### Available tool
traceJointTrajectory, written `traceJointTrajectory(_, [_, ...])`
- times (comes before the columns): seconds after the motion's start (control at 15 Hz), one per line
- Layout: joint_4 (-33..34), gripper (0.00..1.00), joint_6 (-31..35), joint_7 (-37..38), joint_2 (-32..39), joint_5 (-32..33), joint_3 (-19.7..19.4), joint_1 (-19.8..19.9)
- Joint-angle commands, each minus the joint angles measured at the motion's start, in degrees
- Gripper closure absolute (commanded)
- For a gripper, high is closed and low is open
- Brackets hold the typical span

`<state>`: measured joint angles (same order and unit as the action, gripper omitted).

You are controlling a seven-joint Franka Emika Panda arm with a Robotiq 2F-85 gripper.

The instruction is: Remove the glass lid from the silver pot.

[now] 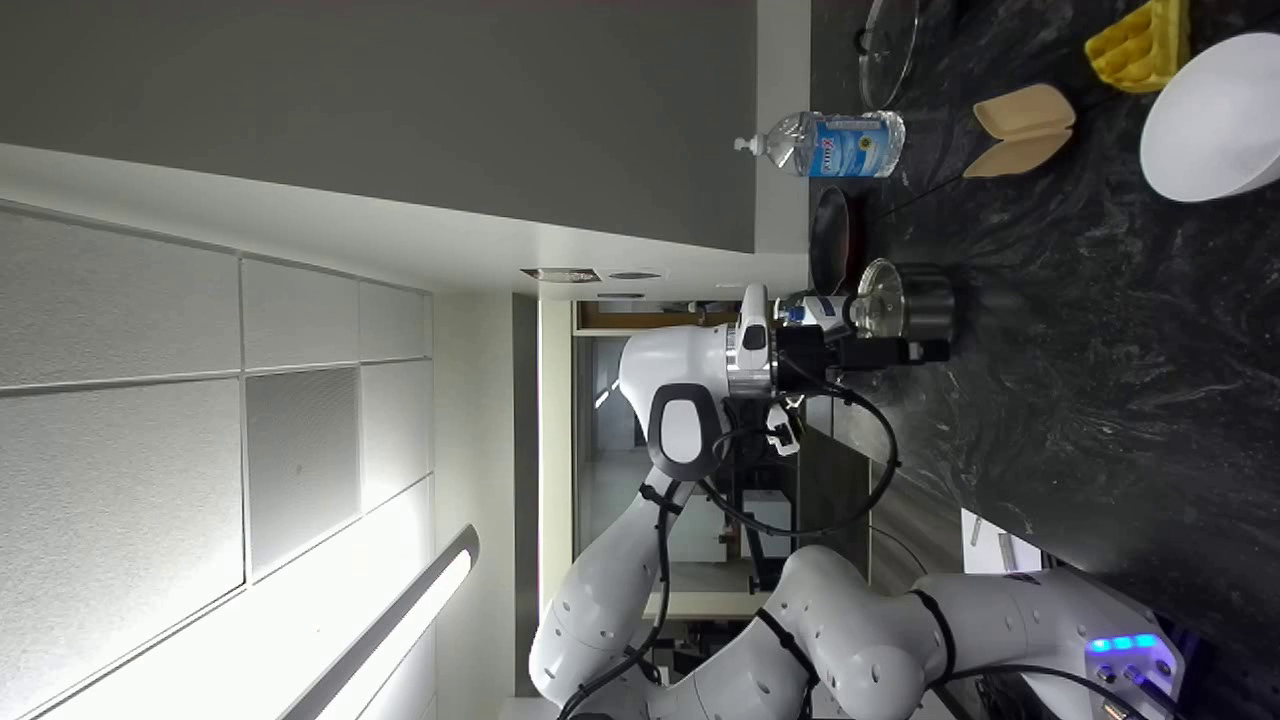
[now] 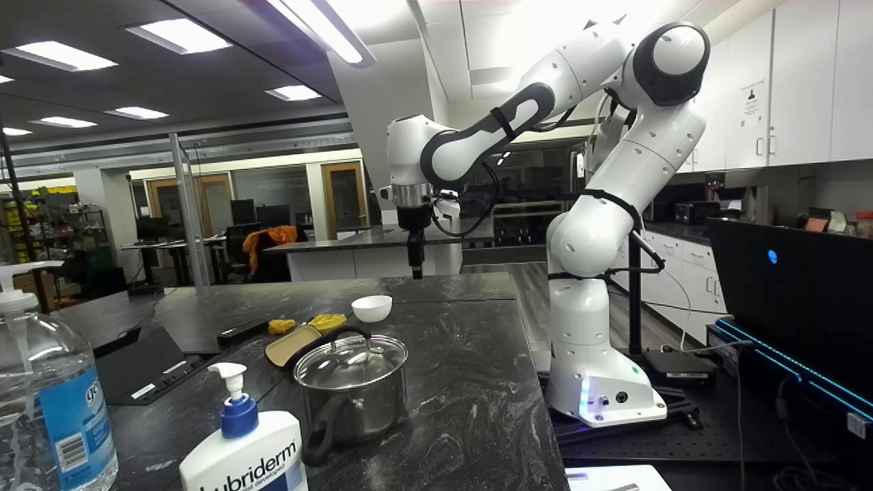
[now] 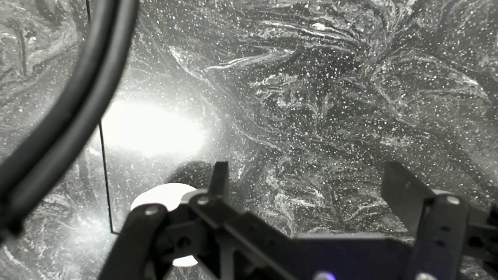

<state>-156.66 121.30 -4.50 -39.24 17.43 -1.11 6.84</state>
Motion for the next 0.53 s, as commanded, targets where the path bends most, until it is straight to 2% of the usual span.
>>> traceJointTrajectory(0.0, [0.77,0.00,-0.11,-0.35,0.52,0.42,-0.20,-0.93])
traceJointTrajectory(0.47, [2.57,0.00,-0.06,-1.57,2.05,0.27,0.46,-3.63])
